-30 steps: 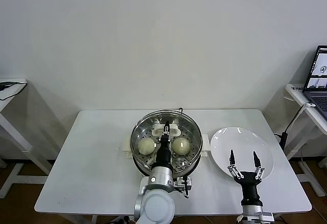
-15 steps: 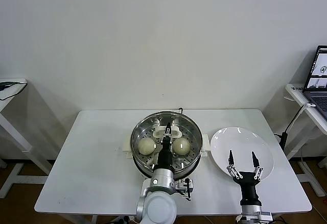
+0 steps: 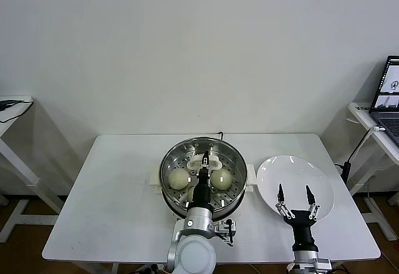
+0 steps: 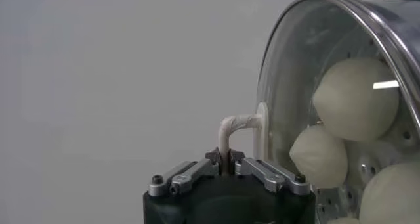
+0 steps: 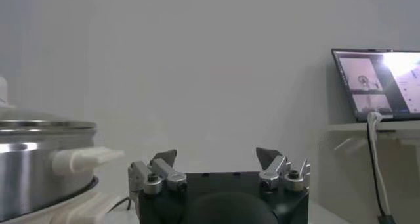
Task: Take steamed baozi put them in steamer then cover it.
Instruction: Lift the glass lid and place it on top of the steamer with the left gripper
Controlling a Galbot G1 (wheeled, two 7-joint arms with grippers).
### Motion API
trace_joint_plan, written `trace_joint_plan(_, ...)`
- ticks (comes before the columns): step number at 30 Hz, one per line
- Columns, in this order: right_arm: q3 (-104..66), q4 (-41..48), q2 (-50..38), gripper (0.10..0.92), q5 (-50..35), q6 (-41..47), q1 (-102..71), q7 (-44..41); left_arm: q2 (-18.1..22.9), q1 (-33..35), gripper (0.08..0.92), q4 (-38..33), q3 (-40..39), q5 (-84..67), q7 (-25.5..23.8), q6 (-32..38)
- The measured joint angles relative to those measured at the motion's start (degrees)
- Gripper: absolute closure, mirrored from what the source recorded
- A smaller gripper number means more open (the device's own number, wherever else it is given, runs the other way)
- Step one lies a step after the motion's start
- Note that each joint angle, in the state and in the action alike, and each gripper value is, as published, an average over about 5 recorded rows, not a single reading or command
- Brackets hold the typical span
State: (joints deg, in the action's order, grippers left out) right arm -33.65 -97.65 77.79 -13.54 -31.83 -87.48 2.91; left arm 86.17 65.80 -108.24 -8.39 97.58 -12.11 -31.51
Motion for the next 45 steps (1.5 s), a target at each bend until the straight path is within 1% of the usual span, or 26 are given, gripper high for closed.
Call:
trace_joint_plan(16,0.02,-0.17,-0.24,0.203,0.02,-0.04,-0.1,-0.06,-0.01,0.63,0.812,0.64,1.08,0.09,0.57,1.52)
trace_joint_plan(19,0.11,-0.12,-0.29,0.203,0.03,-0.08,0.05,-0.07,-0.29,1.02,0.781,0.36,1.23,-0.05,0.77,1.91)
trace_joint_plan(24,0.36,0.33,-0.29,0.203,0.1,-0.13,0.48,-0.09,-1.29,1.94,0.643,-0.83,1.11,-0.51,1.1,2.28)
trace_joint_plan(31,0.49,1.1,-0.48,0.203,0.12,-0.39,1.06,-0.16,-3.57,4.35,0.444,-4.36,1.05,-1.53,2.16,2.96)
trace_joint_plan(35,0.59,1.6,-0.64,0.203,0.19,-0.65,1.39,-0.23,-4.77,6.47,0.331,-6.8,1.82,-2.24,3.55,3.75)
trace_joint_plan(39,0.65,2.0,-0.77,0.203,0.2,-0.86,1.59,-0.28,-5.72,9.0,0.22,-9.97,3.08,-3.79,5.96,4.88)
trace_joint_plan(42,0.63,2.12,-0.96,0.203,0.16,-0.93,1.71,-0.3,-6.45,11.38,0.184,-12.92,4.51,-6.2,8.72,6.14)
trace_joint_plan(45,0.54,2.09,-1.15,0.203,0.1,-0.85,1.83,-0.28,-6.91,14.07,0.178,-16.08,6.68,-10.34,12.36,8.24)
